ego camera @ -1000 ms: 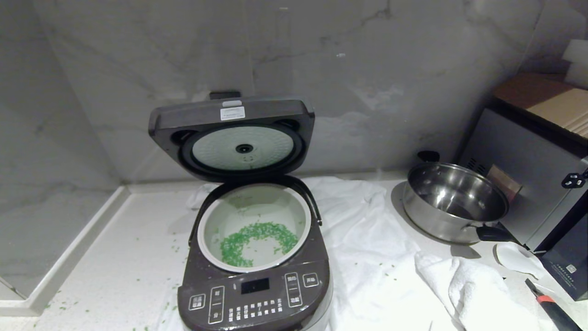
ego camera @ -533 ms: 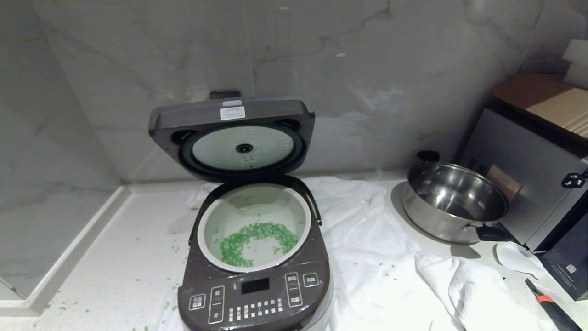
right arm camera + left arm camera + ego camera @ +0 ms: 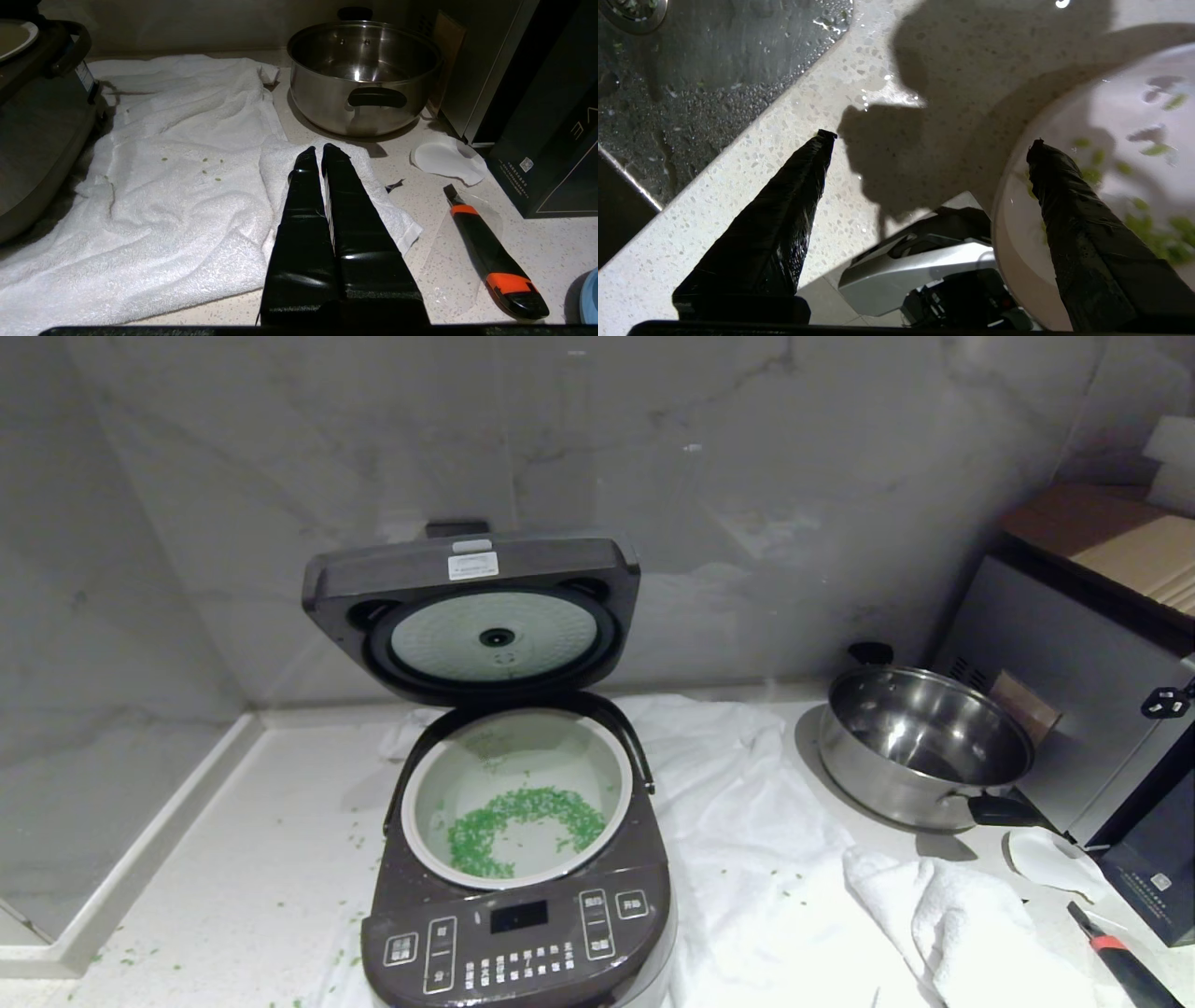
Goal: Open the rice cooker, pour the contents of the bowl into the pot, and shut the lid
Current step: Pick up the bowl on the table
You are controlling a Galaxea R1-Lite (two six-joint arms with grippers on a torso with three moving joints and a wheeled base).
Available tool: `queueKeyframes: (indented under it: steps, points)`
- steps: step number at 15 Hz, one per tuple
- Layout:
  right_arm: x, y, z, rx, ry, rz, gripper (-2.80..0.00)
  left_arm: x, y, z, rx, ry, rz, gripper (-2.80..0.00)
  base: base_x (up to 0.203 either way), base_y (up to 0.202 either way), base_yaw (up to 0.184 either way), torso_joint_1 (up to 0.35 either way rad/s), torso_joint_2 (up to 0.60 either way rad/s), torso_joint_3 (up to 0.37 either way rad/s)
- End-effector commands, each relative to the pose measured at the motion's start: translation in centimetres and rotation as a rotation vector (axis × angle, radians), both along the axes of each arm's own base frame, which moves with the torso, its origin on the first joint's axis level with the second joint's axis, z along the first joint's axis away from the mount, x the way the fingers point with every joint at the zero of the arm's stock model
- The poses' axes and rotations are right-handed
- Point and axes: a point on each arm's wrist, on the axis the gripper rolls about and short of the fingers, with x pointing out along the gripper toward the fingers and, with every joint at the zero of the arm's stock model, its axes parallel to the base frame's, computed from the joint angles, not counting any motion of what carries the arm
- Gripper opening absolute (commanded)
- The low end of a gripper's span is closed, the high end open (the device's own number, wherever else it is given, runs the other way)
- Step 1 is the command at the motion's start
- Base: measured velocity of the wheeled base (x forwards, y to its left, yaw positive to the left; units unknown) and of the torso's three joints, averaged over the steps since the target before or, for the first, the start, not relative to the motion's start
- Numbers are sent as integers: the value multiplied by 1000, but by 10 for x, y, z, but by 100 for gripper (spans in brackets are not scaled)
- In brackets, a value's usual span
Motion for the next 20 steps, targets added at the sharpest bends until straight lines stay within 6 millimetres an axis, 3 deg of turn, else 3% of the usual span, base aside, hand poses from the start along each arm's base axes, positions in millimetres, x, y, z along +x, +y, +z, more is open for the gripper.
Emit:
queueKeyframes:
  steps: [1,8,9,20]
  points:
    - [0,0,0,-1,1,1,-280,1,1,-19,-45,21,5,0,0,0,0,0,0,0]
    - [0,0,0,-1,1,1,-280,3,-14,-27,-100,33,-4,0,0,0,0,0,0,0]
    - [0,0,0,-1,1,1,-280,1,-18,-28,-113,38,-6,-280,0,0,0,0,0,0]
    - [0,0,0,-1,1,1,-280,5,-43,-27,-147,56,-54,-280,0,0,0,0,0,0]
